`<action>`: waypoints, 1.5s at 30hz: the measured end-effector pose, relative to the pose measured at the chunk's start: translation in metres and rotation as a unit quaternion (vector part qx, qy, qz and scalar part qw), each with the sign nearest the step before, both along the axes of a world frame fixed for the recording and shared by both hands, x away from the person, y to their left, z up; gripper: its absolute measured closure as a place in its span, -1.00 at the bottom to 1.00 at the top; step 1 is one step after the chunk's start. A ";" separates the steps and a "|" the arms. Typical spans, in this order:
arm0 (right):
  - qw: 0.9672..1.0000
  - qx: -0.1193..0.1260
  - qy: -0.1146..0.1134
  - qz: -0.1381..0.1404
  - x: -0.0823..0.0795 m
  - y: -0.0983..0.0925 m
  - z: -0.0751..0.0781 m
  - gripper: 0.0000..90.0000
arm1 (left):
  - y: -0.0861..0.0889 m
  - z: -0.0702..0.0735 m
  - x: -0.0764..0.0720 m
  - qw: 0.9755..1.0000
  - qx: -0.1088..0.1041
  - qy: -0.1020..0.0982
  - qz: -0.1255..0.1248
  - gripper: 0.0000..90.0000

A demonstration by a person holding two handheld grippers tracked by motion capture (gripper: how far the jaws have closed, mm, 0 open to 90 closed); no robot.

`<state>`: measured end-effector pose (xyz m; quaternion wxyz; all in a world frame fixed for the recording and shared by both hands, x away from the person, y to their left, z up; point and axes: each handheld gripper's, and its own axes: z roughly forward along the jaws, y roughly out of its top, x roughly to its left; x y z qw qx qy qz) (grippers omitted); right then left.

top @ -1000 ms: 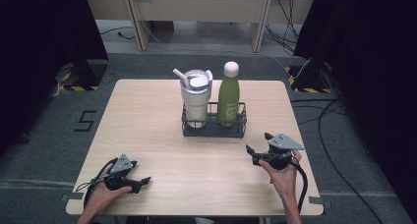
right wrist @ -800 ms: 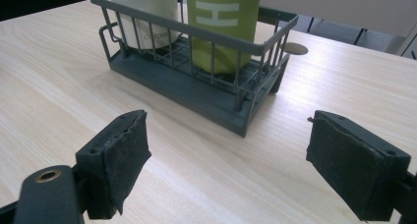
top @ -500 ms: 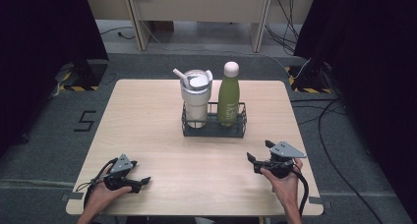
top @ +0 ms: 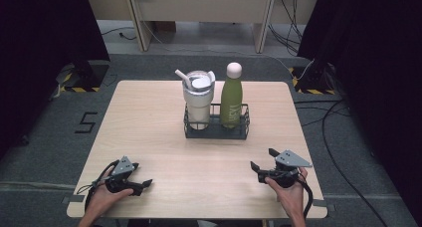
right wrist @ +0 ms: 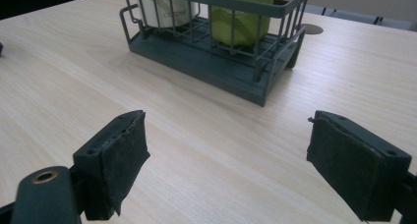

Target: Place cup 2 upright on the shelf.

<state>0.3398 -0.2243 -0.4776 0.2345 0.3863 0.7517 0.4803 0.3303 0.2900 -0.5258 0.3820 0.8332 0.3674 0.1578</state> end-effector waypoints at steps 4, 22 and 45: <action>1.000 -0.003 0.005 0.011 -0.005 0.006 -0.002 -0.66 | 0.000 0.000 0.000 1.000 0.000 0.000 0.000 -0.68; 1.000 0.001 0.021 -0.005 -0.024 -0.004 -0.017 -0.66 | 0.000 0.000 0.000 1.000 0.000 0.000 0.000 -0.68; 0.998 -0.013 0.055 -0.018 -0.047 -0.016 -0.037 -0.66 | 0.000 0.000 0.000 1.000 0.000 0.000 -0.002 -0.68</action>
